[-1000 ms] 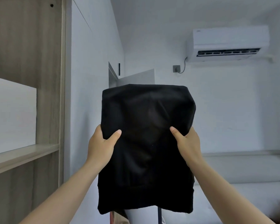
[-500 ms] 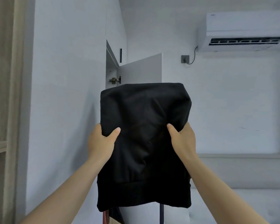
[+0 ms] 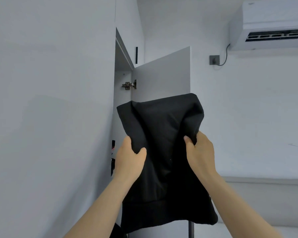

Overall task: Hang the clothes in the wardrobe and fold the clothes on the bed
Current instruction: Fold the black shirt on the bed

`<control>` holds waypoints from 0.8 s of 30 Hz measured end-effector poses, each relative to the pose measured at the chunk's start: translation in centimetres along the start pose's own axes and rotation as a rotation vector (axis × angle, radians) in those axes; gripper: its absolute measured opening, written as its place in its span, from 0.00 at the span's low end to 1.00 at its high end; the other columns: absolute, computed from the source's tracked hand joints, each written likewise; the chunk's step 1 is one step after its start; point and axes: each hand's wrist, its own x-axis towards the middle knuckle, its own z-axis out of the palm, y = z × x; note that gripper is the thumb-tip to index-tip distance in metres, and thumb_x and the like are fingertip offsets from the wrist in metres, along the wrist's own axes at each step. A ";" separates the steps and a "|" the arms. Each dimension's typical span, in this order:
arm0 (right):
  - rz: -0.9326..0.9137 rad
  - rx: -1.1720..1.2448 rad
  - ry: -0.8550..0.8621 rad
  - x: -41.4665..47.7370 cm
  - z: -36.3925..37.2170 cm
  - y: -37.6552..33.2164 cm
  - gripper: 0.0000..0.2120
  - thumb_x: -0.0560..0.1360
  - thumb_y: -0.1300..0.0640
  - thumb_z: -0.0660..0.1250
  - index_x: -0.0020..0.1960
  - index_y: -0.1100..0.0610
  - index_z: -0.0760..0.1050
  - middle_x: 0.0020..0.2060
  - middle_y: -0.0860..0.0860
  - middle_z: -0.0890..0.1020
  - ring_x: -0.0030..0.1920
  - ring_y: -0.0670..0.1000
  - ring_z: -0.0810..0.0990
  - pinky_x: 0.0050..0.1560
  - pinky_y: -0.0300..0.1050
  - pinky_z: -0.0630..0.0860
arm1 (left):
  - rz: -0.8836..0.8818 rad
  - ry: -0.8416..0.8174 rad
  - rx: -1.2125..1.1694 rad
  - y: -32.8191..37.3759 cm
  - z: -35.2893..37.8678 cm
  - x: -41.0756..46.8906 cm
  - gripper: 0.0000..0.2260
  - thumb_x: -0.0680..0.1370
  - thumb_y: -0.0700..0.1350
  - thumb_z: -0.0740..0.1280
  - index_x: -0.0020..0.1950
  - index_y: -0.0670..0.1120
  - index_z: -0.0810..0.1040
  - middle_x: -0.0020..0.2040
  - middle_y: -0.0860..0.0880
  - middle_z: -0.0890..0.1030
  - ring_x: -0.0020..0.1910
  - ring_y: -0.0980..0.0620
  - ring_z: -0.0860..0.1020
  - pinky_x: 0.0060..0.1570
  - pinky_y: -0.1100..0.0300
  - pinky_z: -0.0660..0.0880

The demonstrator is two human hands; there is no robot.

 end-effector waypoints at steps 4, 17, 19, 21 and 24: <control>-0.013 -0.015 -0.014 1.6 2.8 1.6 0.07 0.80 0.56 0.60 0.52 0.58 0.74 0.45 0.51 0.79 0.44 0.50 0.76 0.46 0.42 0.69 | 0.000 -0.023 0.005 -1.9 1.4 1.9 0.18 0.77 0.45 0.67 0.66 0.46 0.69 0.56 0.52 0.77 0.51 0.54 0.77 0.50 0.61 0.75; -0.135 0.279 -0.106 11.8 17.4 4.3 0.05 0.79 0.58 0.60 0.48 0.56 0.74 0.43 0.49 0.79 0.44 0.50 0.77 0.44 0.46 0.72 | 0.031 0.202 0.097 -8.6 4.5 13.2 0.27 0.75 0.46 0.70 0.72 0.49 0.65 0.64 0.53 0.75 0.62 0.52 0.74 0.61 0.56 0.74; -0.160 0.317 -0.114 13.4 19.4 4.4 0.05 0.79 0.57 0.61 0.50 0.57 0.75 0.44 0.50 0.79 0.45 0.50 0.77 0.45 0.46 0.72 | 0.068 0.208 0.084 -9.4 4.7 14.0 0.26 0.75 0.47 0.70 0.72 0.52 0.67 0.60 0.58 0.75 0.60 0.56 0.74 0.56 0.63 0.74; -0.183 0.362 -0.113 14.4 21.2 4.6 0.05 0.79 0.58 0.61 0.50 0.57 0.75 0.45 0.50 0.79 0.45 0.50 0.77 0.44 0.44 0.71 | 0.101 0.187 0.080 -10.0 4.9 14.3 0.29 0.75 0.47 0.71 0.74 0.54 0.65 0.63 0.59 0.74 0.62 0.58 0.73 0.59 0.63 0.73; -0.183 0.451 -0.121 15.0 23.2 4.7 0.06 0.79 0.59 0.61 0.44 0.52 0.72 0.41 0.47 0.78 0.41 0.46 0.76 0.38 0.38 0.68 | 0.119 0.168 0.164 -10.4 4.9 14.7 0.33 0.75 0.46 0.71 0.77 0.55 0.59 0.70 0.57 0.70 0.67 0.57 0.69 0.65 0.60 0.69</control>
